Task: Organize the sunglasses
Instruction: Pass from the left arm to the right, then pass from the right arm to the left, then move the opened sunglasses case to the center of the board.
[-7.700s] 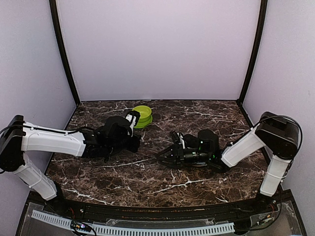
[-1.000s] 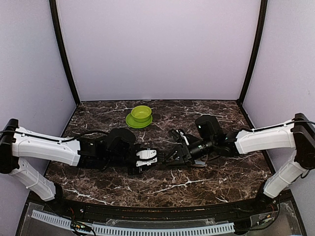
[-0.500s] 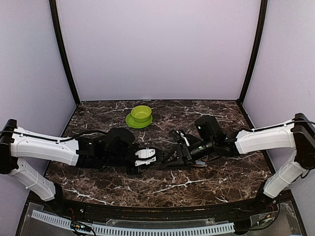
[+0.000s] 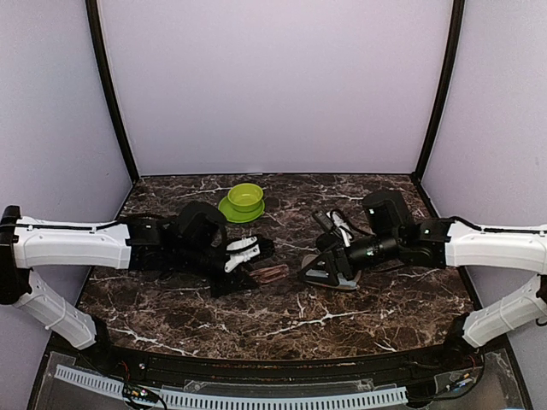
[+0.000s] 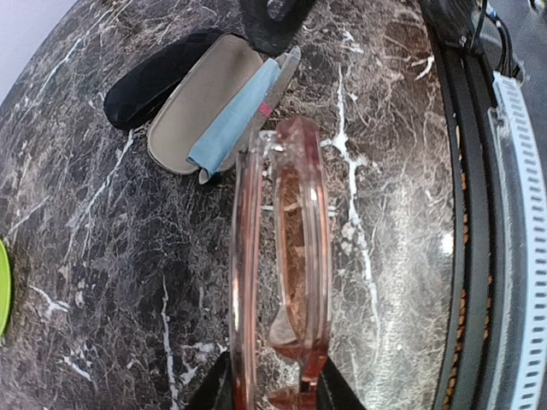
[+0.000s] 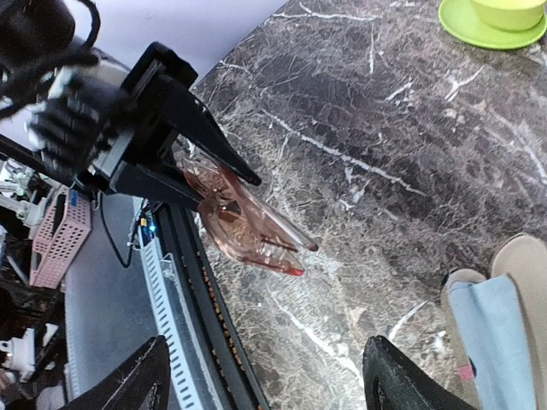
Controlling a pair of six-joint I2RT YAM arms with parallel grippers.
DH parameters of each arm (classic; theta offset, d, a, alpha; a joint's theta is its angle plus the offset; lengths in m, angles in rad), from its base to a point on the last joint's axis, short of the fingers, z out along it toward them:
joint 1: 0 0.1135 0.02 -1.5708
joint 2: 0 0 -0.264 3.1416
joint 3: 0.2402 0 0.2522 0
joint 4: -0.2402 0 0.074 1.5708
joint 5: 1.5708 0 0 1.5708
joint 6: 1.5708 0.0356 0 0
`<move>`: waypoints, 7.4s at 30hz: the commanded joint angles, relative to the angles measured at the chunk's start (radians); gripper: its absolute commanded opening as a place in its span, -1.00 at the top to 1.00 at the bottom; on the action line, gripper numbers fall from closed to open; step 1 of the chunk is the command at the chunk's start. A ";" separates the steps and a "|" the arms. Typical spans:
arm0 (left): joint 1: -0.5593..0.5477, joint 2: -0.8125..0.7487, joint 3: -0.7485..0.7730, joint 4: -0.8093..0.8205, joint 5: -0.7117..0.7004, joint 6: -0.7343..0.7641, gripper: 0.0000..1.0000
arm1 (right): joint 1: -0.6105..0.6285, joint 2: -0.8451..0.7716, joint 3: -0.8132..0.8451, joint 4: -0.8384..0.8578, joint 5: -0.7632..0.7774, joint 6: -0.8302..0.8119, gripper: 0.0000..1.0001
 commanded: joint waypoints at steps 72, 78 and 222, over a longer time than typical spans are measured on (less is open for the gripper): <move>0.102 0.311 0.265 -0.368 0.940 -0.201 0.50 | 0.694 0.229 0.250 -0.254 1.155 -0.840 -0.22; 0.102 0.315 0.267 -0.359 0.943 -0.204 0.48 | 0.696 0.222 0.248 -0.252 1.170 -0.842 -0.05; 0.200 0.226 0.193 -0.096 0.677 -0.343 0.54 | -0.374 0.135 -0.166 -0.021 0.207 -0.251 0.56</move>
